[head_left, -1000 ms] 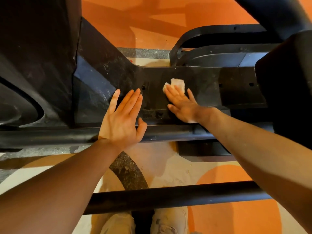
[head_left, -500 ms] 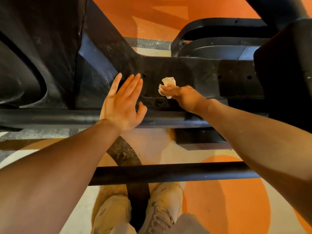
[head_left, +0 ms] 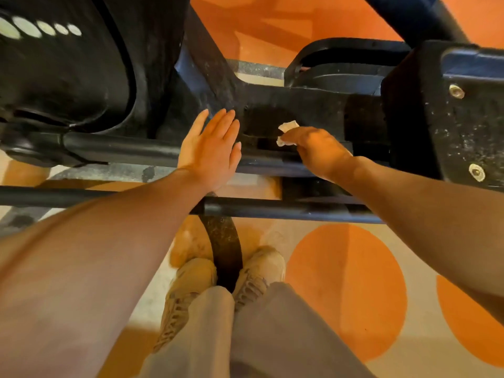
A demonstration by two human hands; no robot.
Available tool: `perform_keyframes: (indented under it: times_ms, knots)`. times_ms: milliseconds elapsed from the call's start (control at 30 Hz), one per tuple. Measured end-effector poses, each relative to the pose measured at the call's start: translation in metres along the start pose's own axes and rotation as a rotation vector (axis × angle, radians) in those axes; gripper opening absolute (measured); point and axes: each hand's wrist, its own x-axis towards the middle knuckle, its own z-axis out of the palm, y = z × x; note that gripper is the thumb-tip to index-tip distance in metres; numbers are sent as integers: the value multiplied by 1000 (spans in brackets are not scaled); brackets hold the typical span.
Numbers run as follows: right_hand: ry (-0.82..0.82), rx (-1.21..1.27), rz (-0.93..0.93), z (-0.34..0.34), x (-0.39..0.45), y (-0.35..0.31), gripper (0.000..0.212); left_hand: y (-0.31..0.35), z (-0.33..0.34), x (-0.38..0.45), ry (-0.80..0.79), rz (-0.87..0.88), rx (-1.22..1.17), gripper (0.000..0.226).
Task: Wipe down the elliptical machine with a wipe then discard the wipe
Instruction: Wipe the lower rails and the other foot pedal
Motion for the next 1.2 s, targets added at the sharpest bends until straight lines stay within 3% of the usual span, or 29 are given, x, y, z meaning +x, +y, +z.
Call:
perform_keyframes:
  times_ms: [567,900,1200]
  knots:
    - [62,-111,-136,-67,-155,-78,50,42,-115,-106,115,55,-122,51]
    - [140,-138,-219,-106,-222,-80,54,68,-178,-136,154,83,-69,54]
    - [198,-157,-176,-126,-274,-66,53,94,-202,-158,183,170,-61,52]
